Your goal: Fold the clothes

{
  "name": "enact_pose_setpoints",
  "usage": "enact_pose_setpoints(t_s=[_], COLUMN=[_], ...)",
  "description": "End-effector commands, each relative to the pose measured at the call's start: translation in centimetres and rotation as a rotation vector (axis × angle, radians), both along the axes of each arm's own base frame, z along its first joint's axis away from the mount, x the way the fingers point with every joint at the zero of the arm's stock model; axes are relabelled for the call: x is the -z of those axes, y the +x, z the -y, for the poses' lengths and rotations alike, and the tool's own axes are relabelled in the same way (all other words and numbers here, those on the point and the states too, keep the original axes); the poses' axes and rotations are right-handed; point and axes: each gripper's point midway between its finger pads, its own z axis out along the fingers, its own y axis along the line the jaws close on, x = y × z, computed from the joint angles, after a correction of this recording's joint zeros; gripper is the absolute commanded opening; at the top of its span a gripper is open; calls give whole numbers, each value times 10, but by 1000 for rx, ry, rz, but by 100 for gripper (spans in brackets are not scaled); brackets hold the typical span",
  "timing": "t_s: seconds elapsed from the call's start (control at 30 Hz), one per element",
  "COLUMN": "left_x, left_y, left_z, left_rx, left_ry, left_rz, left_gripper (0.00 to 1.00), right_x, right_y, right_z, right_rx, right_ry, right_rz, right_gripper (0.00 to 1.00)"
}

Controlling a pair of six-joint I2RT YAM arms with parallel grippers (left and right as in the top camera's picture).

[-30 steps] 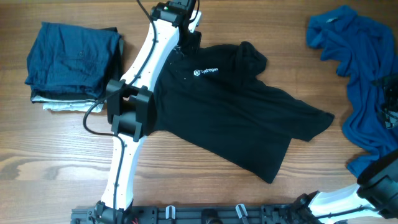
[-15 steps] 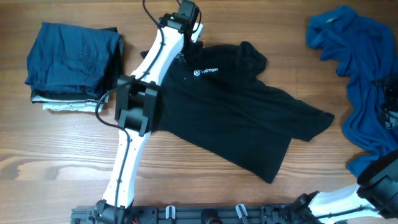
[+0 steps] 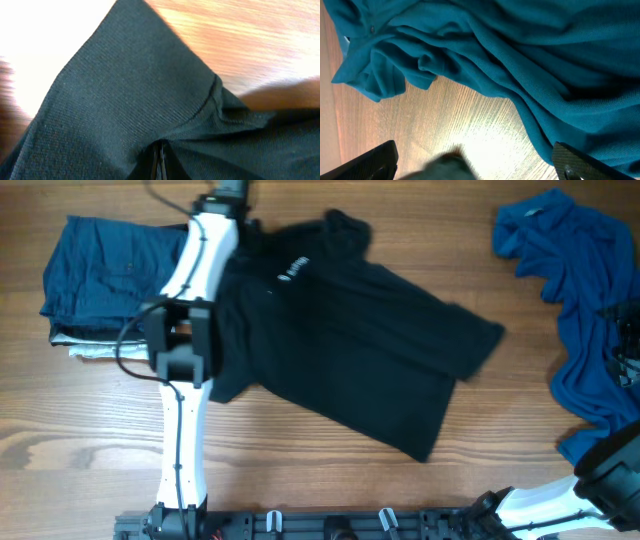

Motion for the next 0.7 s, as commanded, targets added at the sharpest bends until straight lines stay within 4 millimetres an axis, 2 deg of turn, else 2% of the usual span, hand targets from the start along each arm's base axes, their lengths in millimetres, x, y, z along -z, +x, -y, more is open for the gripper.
enact_pose_setpoints(t_s=[0.0,0.03,0.13,0.23,0.3,0.33,0.37,0.4,0.43,0.5,0.57,0.6,0.67], left_x=[18,13,-20,-82,-138,-164,-197,-221,-258,-289,-311,-320,-339], left_y=[10,16,34,49,48,43,29,17,-9,-36,-56,-64,-83], left_z=[-29,-24,0,21,32,36,39,40,37,30,22,14,-16], left_rx=[-81,-68,-8,46,73,80,71,58,37,25,13,-5,-80], left_ry=[-84,-130,-230,-267,-275,-280,-295,-309,-322,-321,-313,-296,-220], left_rz=[7,30,131,271,359,387,404,411,409,408,415,423,441], left_gripper=[4,4,4,4,4,4,4,4,4,4,5,7,8], right_x=[-11,-11,-11,-11,-11,-11,-11,-11,-11,-11,-11,-12,-22], right_y=[4,4,4,4,4,4,4,4,4,4,4,5,20], right_z=[0,0,0,0,0,0,0,0,0,0,0,1,16], right_rx=[-15,-15,-16,-16,-15,-15,-15,-16,-15,-15,-15,-16,-16], right_ry=[-19,-19,-19,-19,-19,-19,-19,-19,-19,-19,-18,-25,-94], right_rz=[30,30,30,30,30,30,30,30,30,30,30,36,104], right_gripper=[100,99,99,99,99,100,100,99,99,99,99,99,100])
